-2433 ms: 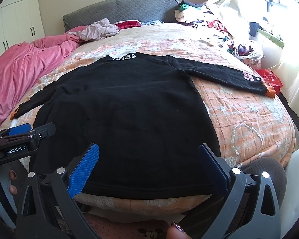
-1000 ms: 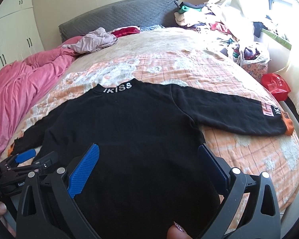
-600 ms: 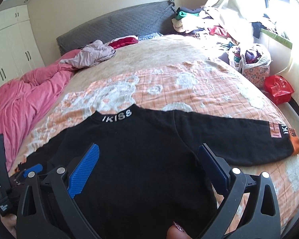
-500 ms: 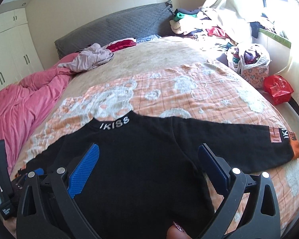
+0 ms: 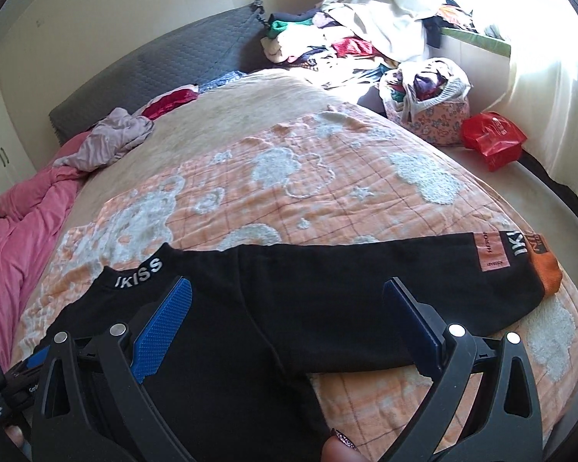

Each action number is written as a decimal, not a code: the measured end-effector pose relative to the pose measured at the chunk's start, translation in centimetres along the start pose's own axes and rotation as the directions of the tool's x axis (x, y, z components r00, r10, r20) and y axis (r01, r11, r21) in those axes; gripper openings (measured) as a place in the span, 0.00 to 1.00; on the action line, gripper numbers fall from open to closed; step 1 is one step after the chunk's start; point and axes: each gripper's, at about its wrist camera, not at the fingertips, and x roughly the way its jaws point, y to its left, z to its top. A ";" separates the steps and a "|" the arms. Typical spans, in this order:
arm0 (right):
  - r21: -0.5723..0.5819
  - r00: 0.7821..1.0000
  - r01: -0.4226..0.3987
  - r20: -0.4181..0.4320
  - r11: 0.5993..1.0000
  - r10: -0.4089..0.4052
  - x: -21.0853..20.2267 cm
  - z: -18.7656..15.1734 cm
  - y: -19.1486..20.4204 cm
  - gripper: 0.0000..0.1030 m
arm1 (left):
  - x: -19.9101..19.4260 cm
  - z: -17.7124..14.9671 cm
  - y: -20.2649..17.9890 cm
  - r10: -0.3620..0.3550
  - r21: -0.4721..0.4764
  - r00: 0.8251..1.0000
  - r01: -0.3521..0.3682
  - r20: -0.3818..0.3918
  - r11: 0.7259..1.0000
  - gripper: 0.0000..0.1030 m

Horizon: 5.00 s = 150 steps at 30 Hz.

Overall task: Fold small clothes
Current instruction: 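Move the right gripper toward the orange cuff of a sleeve, then close the right gripper on the orange cuff and lift it, then carry the held sleeve across the shirt body toward the collar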

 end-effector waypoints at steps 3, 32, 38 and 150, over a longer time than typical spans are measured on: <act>0.032 0.999 0.038 0.006 0.999 -0.039 0.4 0.0 -1.9 0.96 | 0.9 0.0 -0.5 0.004 0.011 1.000 -0.004 -0.014 1.000 0.92; 0.524 0.946 0.315 -0.105 0.792 -0.306 1.6 -2.2 -18.6 0.96 | 4.9 -1.0 -4.9 -0.023 0.072 0.997 0.028 -0.068 0.997 0.92; 0.636 0.959 0.282 -0.162 0.718 -0.234 3.0 -3.1 -22.1 0.96 | 5.8 -0.5 -5.1 -0.015 0.067 0.996 0.021 -0.084 0.998 0.92; 0.197 0.912 -0.399 -0.021 0.896 0.410 1.5 0.7 -3.2 0.55 | 2.0 -1.7 -5.8 -0.369 -0.074 0.930 0.367 -0.005 0.927 0.08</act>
